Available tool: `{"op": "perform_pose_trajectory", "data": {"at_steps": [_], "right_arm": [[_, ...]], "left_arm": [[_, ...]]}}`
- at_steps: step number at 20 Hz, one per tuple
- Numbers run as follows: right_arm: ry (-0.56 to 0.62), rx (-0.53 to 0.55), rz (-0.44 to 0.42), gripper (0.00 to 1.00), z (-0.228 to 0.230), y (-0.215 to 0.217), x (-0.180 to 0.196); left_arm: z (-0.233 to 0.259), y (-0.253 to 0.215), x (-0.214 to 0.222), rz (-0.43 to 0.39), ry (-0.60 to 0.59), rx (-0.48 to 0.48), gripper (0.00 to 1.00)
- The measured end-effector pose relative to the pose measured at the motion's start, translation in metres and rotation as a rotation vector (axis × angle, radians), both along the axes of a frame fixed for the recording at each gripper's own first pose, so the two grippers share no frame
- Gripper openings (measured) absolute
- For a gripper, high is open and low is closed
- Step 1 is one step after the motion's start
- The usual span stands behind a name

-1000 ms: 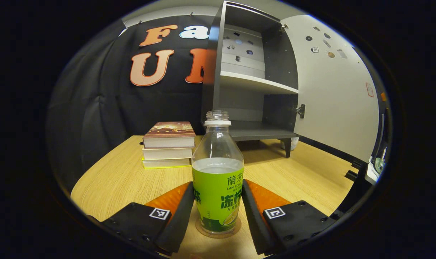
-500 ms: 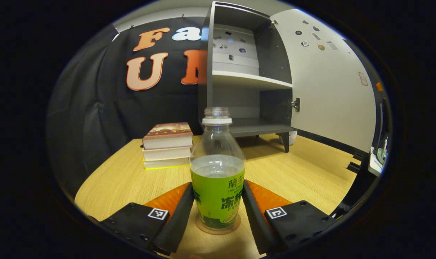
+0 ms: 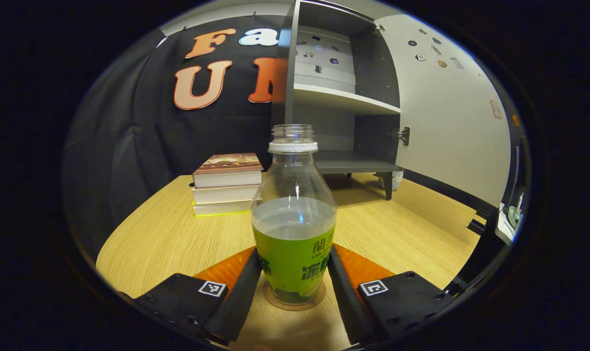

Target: Open the cabinet door with the right hand, grasp the bottle in the cabinet with the left hand and place it on the coaster, then close the cabinet door with the right hand.

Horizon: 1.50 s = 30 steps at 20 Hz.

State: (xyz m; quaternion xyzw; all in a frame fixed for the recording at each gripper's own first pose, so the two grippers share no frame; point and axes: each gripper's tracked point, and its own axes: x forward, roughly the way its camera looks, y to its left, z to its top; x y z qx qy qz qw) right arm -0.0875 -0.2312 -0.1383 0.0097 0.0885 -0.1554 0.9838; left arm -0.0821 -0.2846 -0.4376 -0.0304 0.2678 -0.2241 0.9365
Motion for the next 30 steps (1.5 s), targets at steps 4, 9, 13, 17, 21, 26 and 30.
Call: {"op": "perform_pose_trajectory", "data": {"at_steps": [4,9,13,17,21,26,30], "right_arm": [[0.006,-0.003,0.003,0.93,0.000,0.003,-0.001],[0.010,-0.008,0.009,0.93,-0.003,0.005,0.000],[0.034,-0.051,-0.015,0.93,-0.015,-0.006,0.010],[0.085,-0.049,-0.003,0.93,-0.046,-0.003,0.038],[0.127,-0.039,0.039,0.93,-0.073,0.013,0.066],[0.165,-0.047,0.070,0.90,-0.096,0.024,0.081],[0.152,-0.025,0.075,0.91,-0.097,0.027,0.080]], "left_arm": [[0.001,0.000,-0.003,-0.005,0.001,0.004,0.85],[0.005,0.000,-0.005,-0.010,-0.003,0.004,0.91],[0.010,0.002,-0.007,-0.008,-0.006,0.006,0.92],[0.015,0.003,-0.011,-0.021,-0.020,0.022,0.92],[0.024,0.001,-0.018,-0.030,-0.026,0.016,0.98],[0.036,0.000,-0.027,-0.044,-0.041,0.008,0.98],[0.051,0.006,-0.037,-0.053,-0.059,0.004,0.98]]}}
